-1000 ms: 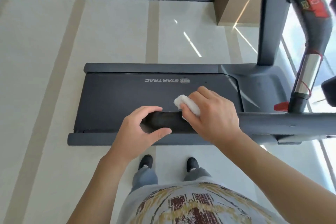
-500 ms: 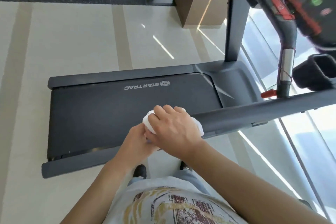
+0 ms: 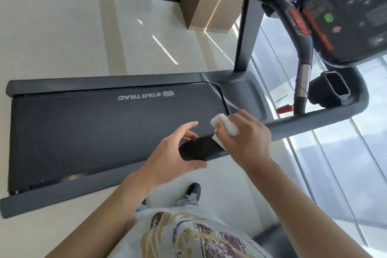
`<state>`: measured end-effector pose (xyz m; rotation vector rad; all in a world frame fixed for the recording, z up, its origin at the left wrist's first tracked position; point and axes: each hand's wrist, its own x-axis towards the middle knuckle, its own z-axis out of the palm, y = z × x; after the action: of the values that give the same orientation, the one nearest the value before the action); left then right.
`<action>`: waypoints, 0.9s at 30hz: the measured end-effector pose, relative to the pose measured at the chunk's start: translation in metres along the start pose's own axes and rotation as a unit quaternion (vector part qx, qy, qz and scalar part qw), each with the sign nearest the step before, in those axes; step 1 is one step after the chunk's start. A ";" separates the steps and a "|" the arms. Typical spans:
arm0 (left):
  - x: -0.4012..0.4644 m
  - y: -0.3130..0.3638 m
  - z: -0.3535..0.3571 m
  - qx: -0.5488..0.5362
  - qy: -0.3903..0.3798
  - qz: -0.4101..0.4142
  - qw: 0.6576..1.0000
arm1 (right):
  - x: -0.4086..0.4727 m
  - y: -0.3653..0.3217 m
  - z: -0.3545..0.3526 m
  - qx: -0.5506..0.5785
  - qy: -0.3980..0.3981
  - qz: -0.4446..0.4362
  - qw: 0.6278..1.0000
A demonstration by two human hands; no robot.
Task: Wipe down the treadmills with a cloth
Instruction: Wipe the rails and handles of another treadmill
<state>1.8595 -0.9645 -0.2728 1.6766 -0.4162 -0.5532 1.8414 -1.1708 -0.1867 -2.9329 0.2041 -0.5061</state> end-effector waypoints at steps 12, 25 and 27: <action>-0.009 0.004 0.010 0.005 0.042 0.091 0.995 | -0.006 -0.023 0.004 0.082 -0.076 -0.307 0.945; 0.044 0.048 0.058 0.298 0.112 0.138 0.938 | -0.001 0.101 -0.014 0.071 0.046 -0.028 0.996; 0.045 0.047 0.058 0.269 0.126 0.139 0.945 | -0.004 0.089 -0.010 0.052 0.061 0.001 0.997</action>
<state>1.8646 -1.0444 -0.2393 2.1309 -0.6420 -0.0021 1.8249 -1.2582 -0.1940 -2.8035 0.1895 -0.6750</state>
